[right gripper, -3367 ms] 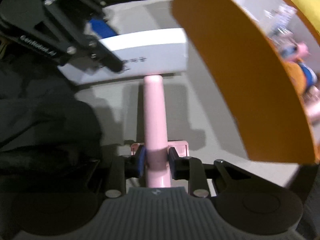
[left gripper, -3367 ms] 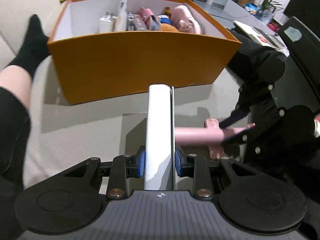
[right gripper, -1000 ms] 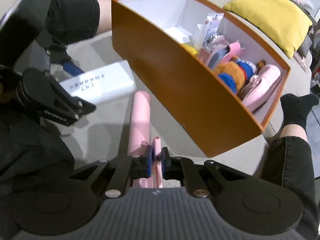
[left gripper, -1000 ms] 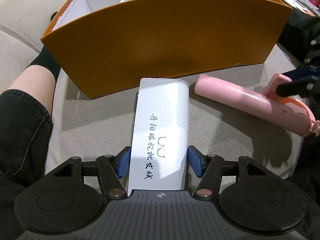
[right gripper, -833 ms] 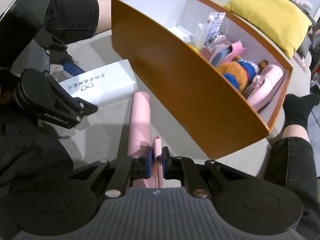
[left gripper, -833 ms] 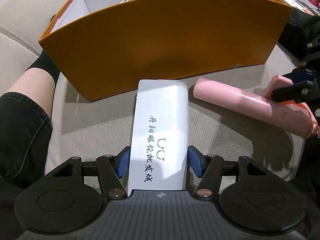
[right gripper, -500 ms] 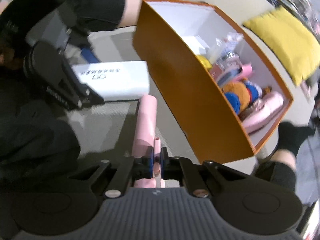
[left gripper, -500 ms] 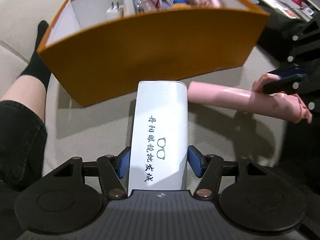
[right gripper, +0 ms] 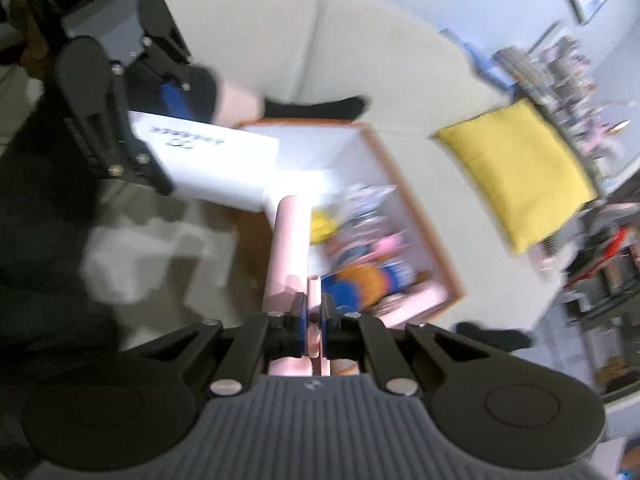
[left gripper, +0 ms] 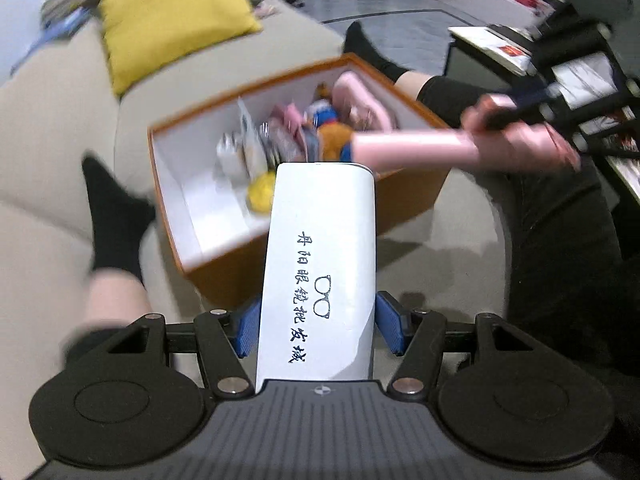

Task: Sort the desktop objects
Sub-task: 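Carry the white box over the orange box while the right carries the selfie stick there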

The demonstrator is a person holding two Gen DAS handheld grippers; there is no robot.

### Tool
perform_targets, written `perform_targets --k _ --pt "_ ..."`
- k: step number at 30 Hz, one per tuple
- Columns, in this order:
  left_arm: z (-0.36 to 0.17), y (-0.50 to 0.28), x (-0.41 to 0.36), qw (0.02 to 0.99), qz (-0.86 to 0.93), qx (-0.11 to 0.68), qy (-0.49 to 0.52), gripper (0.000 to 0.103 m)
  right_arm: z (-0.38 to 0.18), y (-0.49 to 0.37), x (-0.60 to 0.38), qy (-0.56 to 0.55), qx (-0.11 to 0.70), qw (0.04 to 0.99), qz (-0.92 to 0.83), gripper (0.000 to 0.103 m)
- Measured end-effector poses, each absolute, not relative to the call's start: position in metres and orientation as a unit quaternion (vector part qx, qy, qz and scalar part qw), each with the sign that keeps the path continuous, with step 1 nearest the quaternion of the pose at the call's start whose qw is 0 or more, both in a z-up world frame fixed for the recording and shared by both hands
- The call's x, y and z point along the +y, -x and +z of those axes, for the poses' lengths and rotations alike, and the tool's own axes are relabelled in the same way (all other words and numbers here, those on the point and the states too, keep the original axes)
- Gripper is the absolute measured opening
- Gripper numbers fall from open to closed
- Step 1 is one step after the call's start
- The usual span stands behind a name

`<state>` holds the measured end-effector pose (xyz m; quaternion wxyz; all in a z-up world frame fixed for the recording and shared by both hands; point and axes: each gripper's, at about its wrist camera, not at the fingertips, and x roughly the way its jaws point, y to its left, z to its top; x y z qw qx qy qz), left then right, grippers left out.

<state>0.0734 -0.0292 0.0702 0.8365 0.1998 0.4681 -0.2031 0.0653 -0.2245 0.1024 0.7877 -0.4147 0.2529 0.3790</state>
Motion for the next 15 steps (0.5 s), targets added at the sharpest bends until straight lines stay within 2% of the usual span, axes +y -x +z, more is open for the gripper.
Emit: perform_targets --k 6,15 --pt "0.076 -0.132 -0.06 0.807 -0.214 0.449 -0.319 0.069 0.117 -0.109 -0.217 0.406 0.214 0.819 0.344 0.006" --pt "0.033 -0.208 -0.09 0.728 -0.328 0.5 -0.335 0.07 0.099 -0.161 -0.213 0.391 0.226 0.827 0.336 0.006"
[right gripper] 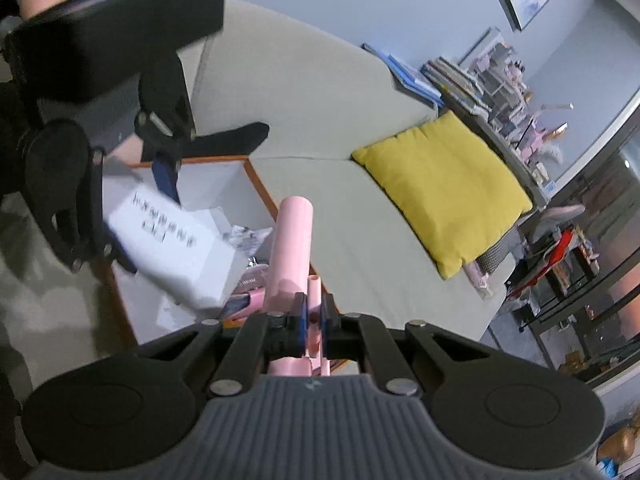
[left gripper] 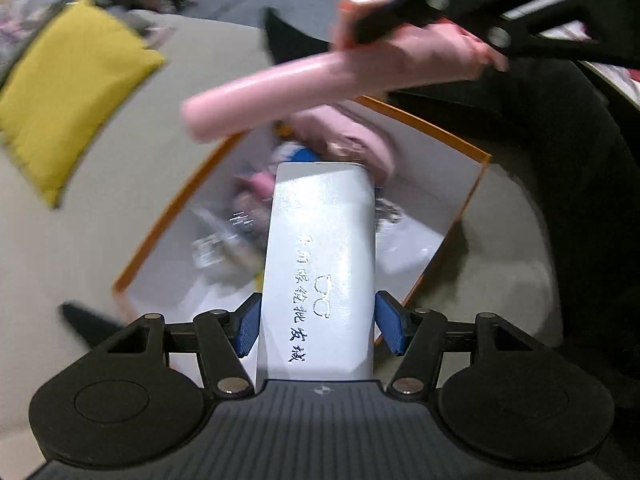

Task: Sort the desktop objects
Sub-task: 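Carry the white box over the orange box while the right carries the selfie stick there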

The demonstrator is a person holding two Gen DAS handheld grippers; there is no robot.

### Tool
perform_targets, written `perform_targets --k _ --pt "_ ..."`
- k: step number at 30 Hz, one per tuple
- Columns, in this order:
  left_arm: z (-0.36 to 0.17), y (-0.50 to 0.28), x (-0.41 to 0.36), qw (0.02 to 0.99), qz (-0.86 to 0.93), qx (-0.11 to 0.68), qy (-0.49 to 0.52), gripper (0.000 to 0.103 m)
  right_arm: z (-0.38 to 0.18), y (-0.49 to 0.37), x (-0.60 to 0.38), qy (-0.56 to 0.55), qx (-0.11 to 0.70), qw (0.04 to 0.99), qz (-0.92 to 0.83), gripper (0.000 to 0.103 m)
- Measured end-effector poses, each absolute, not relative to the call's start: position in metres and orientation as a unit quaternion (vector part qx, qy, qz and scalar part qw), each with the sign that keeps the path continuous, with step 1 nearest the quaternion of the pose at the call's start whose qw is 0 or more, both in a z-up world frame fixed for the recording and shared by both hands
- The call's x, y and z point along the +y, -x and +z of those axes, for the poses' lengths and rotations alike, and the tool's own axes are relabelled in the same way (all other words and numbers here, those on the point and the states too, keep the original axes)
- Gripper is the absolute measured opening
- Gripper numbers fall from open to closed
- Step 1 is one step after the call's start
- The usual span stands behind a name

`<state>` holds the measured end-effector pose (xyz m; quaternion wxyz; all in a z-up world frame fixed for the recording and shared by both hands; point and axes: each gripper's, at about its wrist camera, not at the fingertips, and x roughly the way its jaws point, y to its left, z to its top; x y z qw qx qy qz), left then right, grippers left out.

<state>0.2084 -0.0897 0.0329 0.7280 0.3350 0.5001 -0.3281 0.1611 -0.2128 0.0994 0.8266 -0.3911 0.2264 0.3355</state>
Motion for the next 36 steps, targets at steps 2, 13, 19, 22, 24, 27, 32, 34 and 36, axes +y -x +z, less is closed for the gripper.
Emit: perform_targets --k 2,13,19,22,24,27,32,34,36 --pt "0.021 -0.22 -0.095 0.71 -0.35 0.511 -0.335 0.07 0.092 -0.168 -0.214 0.389 0.234 0.824 0.34 0.006" --pt "-0.029 -0.254 -0.101 0.623 -0.431 0.53 -0.382 0.069 0.07 -0.194 -0.219 0.33 0.308 0.807 0.382 0.006" --pt "-0.048 -0.251 -0.09 0.598 -0.46 0.539 -0.375 0.069 0.061 -0.198 -0.216 0.326 0.327 0.794 0.395 0.006" --pt "-0.05 -0.243 -0.085 0.596 -0.464 0.544 -0.365 0.069 0.059 -0.198 -0.213 0.329 0.332 0.79 0.396 0.006" --pt "-0.054 -0.245 -0.079 0.594 -0.468 0.56 -0.341 0.07 0.059 -0.197 -0.211 0.331 0.333 0.79 0.395 0.006" --pt "-0.06 -0.248 -0.075 0.595 -0.47 0.568 -0.321 0.07 0.06 -0.195 -0.21 0.334 0.332 0.789 0.394 0.006" --pt "-0.067 -0.247 -0.065 0.599 -0.465 0.581 -0.297 0.07 0.062 -0.188 -0.21 0.341 0.333 0.783 0.401 0.006" --pt "-0.068 -0.244 -0.063 0.601 -0.466 0.579 -0.294 0.07 0.063 -0.185 -0.211 0.346 0.333 0.78 0.402 0.006" --pt "-0.07 -0.242 -0.06 0.603 -0.466 0.58 -0.289 0.07 0.063 -0.183 -0.212 0.35 0.331 0.777 0.405 0.006"
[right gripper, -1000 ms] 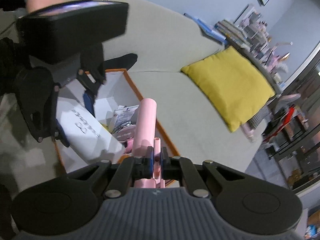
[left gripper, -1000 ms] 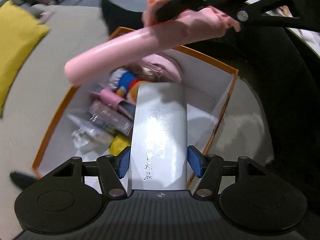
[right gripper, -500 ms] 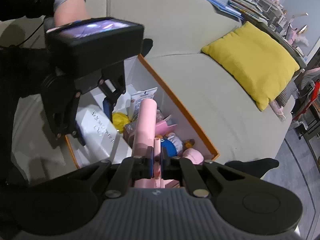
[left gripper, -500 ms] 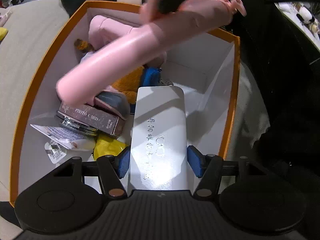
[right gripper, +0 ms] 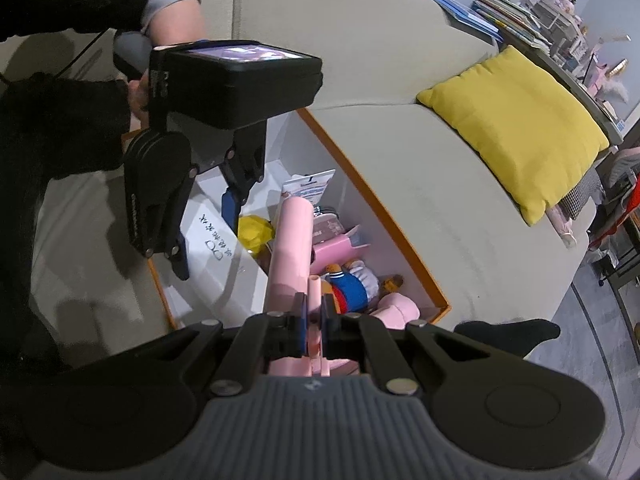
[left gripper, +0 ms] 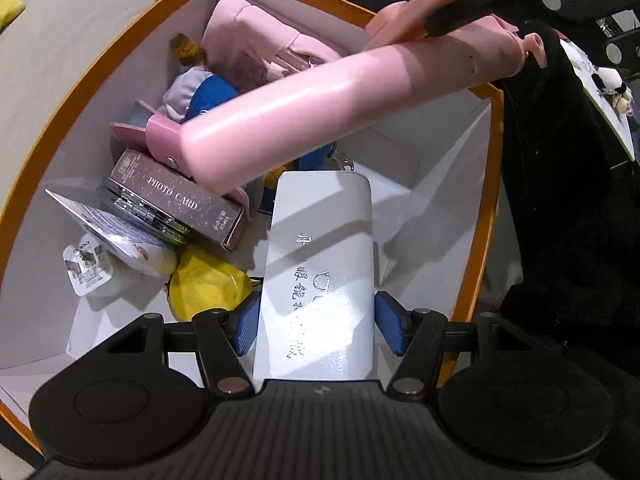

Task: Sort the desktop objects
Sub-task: 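Carry the white box over the orange box while the right carries the selfie stick there, then lower the white box into the orange box and open the left gripper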

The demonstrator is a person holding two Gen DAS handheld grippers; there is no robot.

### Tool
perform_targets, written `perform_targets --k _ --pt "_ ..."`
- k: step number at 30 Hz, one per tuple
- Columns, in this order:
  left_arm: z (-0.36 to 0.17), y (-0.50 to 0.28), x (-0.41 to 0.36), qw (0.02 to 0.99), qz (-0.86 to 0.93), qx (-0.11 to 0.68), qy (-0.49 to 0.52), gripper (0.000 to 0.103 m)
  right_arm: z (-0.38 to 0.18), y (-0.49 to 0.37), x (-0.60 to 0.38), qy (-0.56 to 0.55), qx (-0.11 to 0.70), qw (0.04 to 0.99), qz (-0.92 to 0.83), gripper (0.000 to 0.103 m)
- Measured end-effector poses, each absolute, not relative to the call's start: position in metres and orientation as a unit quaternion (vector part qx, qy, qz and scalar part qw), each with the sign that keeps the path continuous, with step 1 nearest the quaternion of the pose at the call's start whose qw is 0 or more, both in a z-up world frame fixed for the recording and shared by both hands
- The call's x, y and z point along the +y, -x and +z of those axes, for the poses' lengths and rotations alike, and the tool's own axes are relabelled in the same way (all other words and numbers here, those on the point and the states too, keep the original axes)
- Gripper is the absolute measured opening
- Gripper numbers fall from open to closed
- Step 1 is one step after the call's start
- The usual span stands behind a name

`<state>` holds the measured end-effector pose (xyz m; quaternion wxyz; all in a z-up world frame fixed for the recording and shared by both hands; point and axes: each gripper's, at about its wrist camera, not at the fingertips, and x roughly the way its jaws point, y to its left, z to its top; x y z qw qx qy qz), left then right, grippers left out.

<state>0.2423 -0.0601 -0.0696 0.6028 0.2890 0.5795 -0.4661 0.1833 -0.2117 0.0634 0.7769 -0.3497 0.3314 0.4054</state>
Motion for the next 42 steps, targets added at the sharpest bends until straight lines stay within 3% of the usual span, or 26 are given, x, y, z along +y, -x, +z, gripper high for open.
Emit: perform_targets --k 19,25,28,42 --pt "-0.082 -0.218 -0.043 0.564 -0.495 0.59 -0.296 0.07 0.06 -0.182 -0.208 0.367 0.343 0.767 0.4 0.006" --pt "-0.064 -0.197 -0.018 0.625 -0.454 0.566 -0.289 0.068 0.056 -0.18 -0.204 0.379 0.328 0.747 0.437 0.006" --pt "-0.048 -0.183 0.005 0.672 -0.424 0.549 -0.259 0.063 0.052 -0.178 -0.197 0.387 0.31 0.729 0.471 0.006" --pt "0.053 -0.204 0.066 0.849 -0.237 0.458 -0.117 0.062 0.005 -0.169 -0.125 0.482 0.202 0.629 0.576 0.006"
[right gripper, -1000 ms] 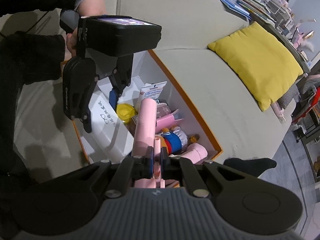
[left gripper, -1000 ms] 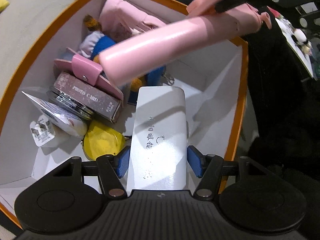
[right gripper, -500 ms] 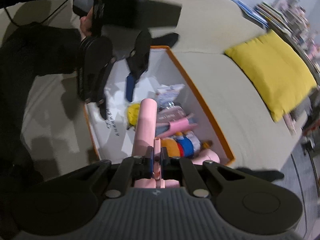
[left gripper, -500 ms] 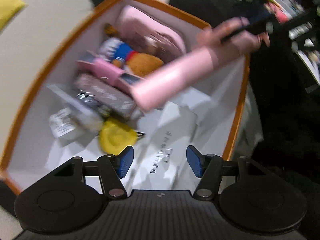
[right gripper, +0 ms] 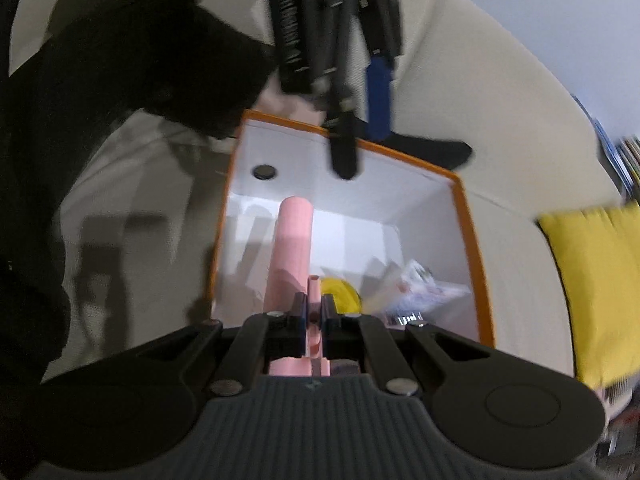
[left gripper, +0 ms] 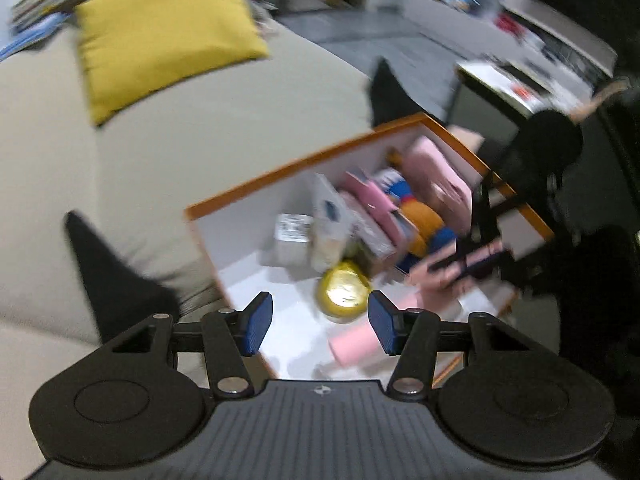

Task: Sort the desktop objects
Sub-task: 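Lower the white box into the orange box and open the left gripper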

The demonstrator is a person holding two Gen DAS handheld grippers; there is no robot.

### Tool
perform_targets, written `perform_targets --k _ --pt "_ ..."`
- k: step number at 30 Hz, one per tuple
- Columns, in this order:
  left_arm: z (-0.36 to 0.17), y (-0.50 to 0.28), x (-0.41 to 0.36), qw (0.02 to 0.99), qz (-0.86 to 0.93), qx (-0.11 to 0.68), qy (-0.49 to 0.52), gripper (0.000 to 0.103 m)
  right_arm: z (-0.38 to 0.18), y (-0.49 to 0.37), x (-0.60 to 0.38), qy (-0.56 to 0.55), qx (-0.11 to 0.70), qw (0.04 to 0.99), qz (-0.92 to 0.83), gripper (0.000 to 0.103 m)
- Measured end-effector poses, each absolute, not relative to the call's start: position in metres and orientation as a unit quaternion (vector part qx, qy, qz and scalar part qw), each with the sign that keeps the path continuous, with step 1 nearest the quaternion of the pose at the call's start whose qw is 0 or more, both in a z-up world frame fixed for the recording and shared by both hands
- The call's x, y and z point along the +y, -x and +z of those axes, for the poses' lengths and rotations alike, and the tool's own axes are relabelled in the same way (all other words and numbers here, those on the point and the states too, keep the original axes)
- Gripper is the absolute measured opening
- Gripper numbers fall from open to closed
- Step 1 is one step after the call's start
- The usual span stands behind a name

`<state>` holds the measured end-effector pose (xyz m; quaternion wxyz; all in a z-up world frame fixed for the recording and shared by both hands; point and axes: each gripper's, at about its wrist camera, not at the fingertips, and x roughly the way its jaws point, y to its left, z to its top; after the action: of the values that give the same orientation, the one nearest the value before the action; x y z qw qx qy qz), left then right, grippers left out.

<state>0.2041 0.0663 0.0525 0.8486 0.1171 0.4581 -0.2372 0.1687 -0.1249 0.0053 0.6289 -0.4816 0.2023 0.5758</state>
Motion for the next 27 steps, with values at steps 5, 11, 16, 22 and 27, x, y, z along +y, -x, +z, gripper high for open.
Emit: perform_targets --k 5,11,16,22,27 --pt "0.036 -0.202 0.07 0.867 -0.206 0.442 -0.106 0.062 -0.009 -0.164 -0.113 0.507 0.181 0.606 0.586 0.006" --pt "0.037 -0.192 0.083 0.872 -0.204 0.432 -0.111 0.062 -0.014 -0.169 -0.105 0.498 0.214 0.612 0.575 0.006" --pt "0.031 -0.192 0.084 0.872 -0.205 0.432 -0.102 0.062 -0.007 -0.181 -0.105 0.465 0.257 0.611 0.586 0.009" --pt "0.032 -0.19 0.086 0.874 -0.203 0.431 -0.095 0.062 0.001 -0.197 -0.1 0.407 0.338 0.591 0.609 0.013" --pt "0.032 -0.188 0.087 0.872 -0.207 0.434 -0.092 0.062 -0.003 -0.214 -0.099 0.336 0.431 0.578 0.606 0.023"
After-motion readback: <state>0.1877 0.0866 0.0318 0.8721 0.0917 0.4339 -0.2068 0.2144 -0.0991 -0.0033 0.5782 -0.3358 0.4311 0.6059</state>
